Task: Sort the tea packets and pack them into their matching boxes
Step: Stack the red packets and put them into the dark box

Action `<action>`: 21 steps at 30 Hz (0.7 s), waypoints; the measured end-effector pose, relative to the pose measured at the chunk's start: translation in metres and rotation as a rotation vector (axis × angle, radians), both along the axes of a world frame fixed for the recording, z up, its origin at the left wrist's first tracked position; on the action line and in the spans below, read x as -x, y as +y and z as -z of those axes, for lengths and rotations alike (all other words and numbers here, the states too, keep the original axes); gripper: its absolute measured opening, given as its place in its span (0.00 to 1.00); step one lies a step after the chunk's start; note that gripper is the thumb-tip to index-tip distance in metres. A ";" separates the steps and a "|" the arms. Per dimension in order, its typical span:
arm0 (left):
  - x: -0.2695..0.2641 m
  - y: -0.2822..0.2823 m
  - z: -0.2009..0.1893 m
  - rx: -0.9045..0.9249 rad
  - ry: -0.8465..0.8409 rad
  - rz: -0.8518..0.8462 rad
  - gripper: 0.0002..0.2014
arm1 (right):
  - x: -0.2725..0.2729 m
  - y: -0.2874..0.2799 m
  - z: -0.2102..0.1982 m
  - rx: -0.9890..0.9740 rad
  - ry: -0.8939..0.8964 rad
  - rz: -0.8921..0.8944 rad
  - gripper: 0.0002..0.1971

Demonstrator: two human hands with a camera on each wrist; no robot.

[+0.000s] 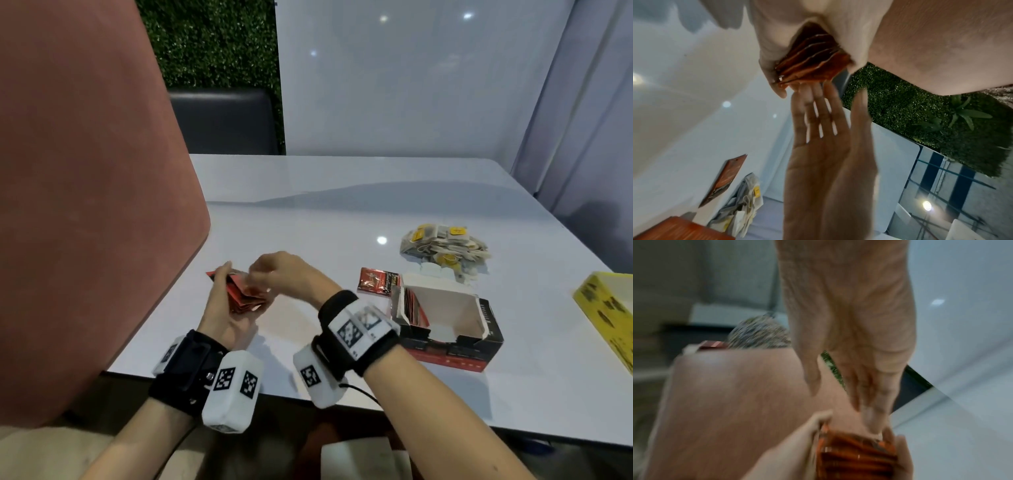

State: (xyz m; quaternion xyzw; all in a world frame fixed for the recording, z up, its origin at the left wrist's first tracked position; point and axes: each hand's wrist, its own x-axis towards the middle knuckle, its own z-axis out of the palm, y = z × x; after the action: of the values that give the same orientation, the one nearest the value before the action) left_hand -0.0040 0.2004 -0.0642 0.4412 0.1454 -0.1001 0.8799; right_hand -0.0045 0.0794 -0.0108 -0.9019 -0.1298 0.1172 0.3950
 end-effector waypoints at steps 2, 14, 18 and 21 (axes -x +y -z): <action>-0.003 0.008 -0.001 0.128 0.016 0.000 0.14 | -0.020 -0.011 0.004 0.108 0.006 0.212 0.18; 0.000 0.010 -0.005 0.156 0.053 0.110 0.19 | -0.081 -0.061 0.090 0.722 0.347 0.583 0.23; 0.004 0.006 -0.009 0.143 0.088 0.171 0.26 | -0.048 -0.033 0.073 0.821 0.236 0.494 0.28; 0.007 0.006 -0.012 0.152 0.104 0.231 0.30 | -0.030 -0.022 0.063 0.822 0.102 0.432 0.28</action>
State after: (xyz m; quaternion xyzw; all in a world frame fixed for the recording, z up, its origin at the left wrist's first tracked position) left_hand -0.0107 0.2065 -0.0521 0.3812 0.1308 -0.2342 0.8847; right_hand 0.0259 0.0573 -0.0737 -0.9831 0.1379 0.1180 0.0260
